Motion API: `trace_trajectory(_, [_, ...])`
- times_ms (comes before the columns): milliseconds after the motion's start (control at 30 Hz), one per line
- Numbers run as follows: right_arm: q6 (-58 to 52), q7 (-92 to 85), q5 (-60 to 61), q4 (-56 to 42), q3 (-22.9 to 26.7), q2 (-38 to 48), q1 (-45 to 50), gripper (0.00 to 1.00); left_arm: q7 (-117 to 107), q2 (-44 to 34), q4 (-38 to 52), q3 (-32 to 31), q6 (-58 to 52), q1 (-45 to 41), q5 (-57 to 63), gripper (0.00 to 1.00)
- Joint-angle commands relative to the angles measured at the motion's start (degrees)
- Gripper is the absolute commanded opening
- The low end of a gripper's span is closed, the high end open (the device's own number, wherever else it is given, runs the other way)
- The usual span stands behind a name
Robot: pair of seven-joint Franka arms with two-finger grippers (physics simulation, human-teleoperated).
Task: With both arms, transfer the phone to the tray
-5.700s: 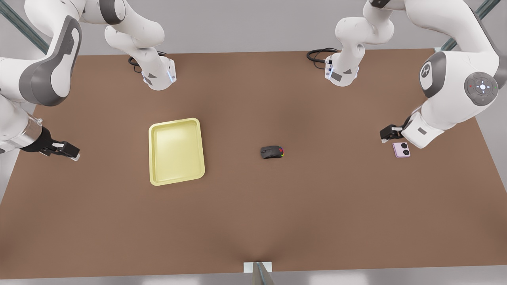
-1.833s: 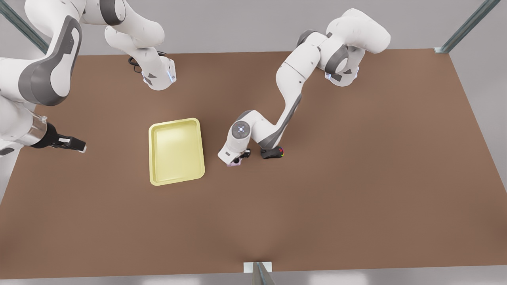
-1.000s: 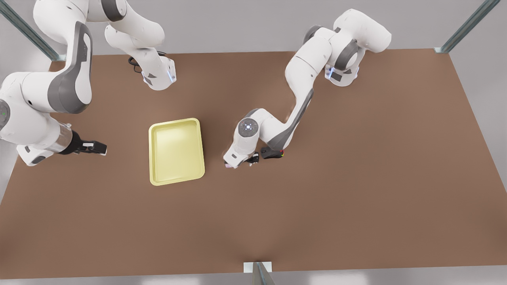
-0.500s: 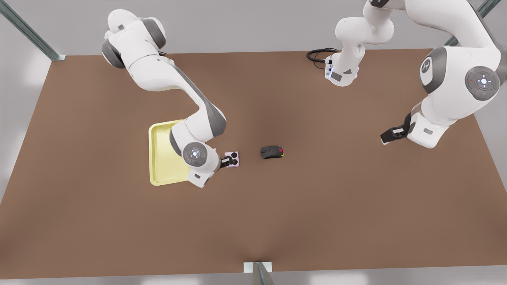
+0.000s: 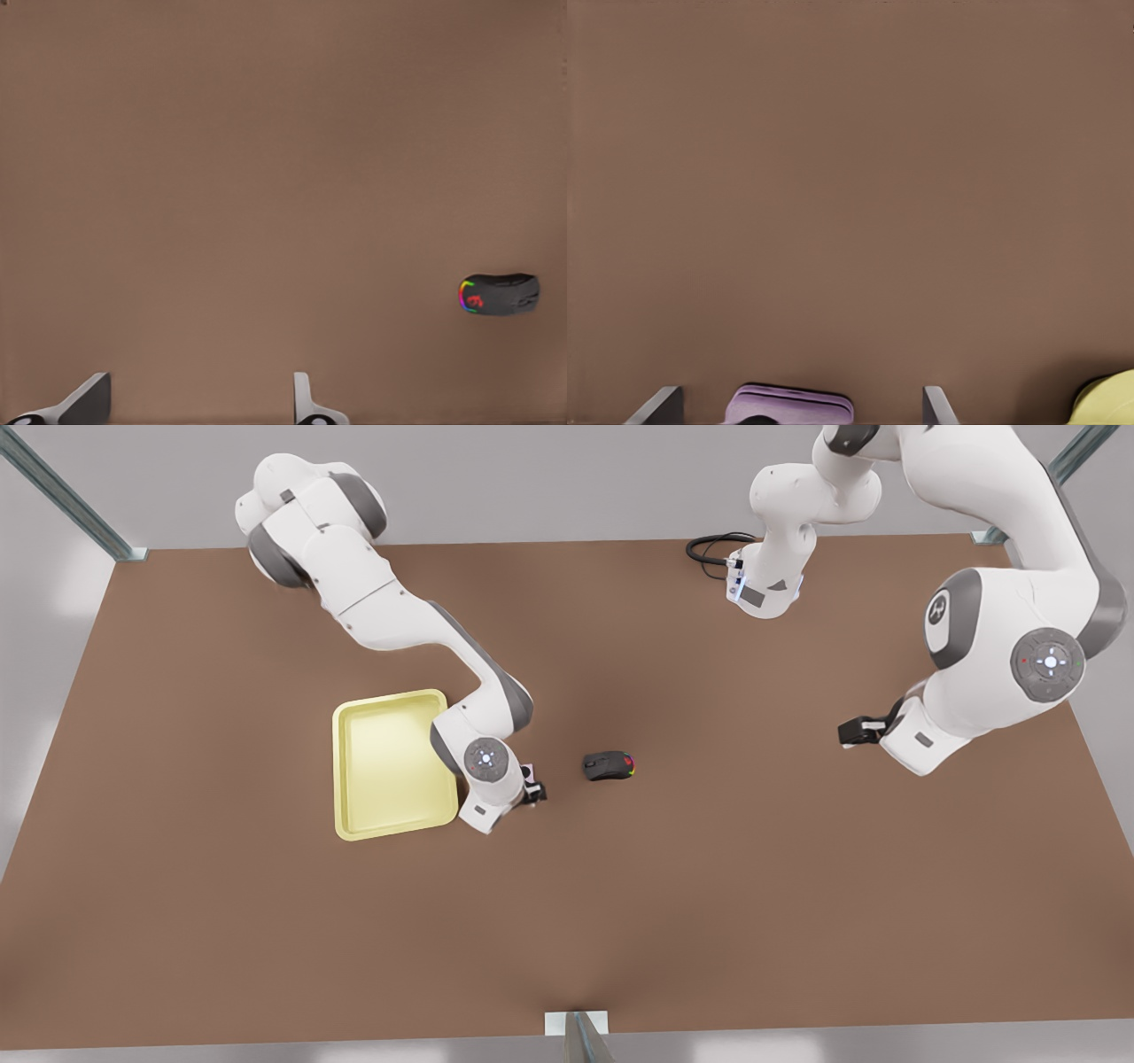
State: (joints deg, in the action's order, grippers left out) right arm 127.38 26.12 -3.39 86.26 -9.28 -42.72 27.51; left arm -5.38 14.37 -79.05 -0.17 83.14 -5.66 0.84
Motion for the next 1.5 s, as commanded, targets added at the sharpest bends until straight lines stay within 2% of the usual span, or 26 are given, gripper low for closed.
trace_trajectory(0, [6.7, 4.8, 0.1, 0.9, -0.2, 1.1, 0.1, 1.00, 10.1, 0.0, 0.0, 0.0, -0.1, -0.1, 0.0, 1.00])
trace_trajectory(267, [7.4, 2.5, 0.1, 6.6, -2.9, 2.3, 0.2, 1.00, 10.1, 0.7, 0.0, 0.0, 0.0, -0.1, -0.1, 1.00])
trace_trajectory(333, [10.0, -4.6, 0.1, 11.2, -3.0, 4.4, -1.1, 1.00, 10.0, 0.8, 0.0, 0.0, 0.0, -0.1, -0.1, 1.00])
trace_trajectory(767, [13.1, -4.2, -0.7, 13.1, -2.8, 2.2, -0.7, 1.00, 9.7, 1.2, 0.0, -0.3, 0.1, -0.4, -0.2, 1.00])
trace_trajectory(1133, [12.6, 6.1, -0.3, 13.9, -2.3, 1.9, -0.8, 1.00, 9.6, 1.5, 0.0, -0.4, 0.2, -0.4, -0.2, 1.00])
trace_trajectory(1467, [12.3, 6.7, -0.2, 13.3, -2.3, 1.2, 0.2, 1.00, 9.6, 1.6, 0.0, -0.4, 0.2, -0.4, -0.2, 1.00])
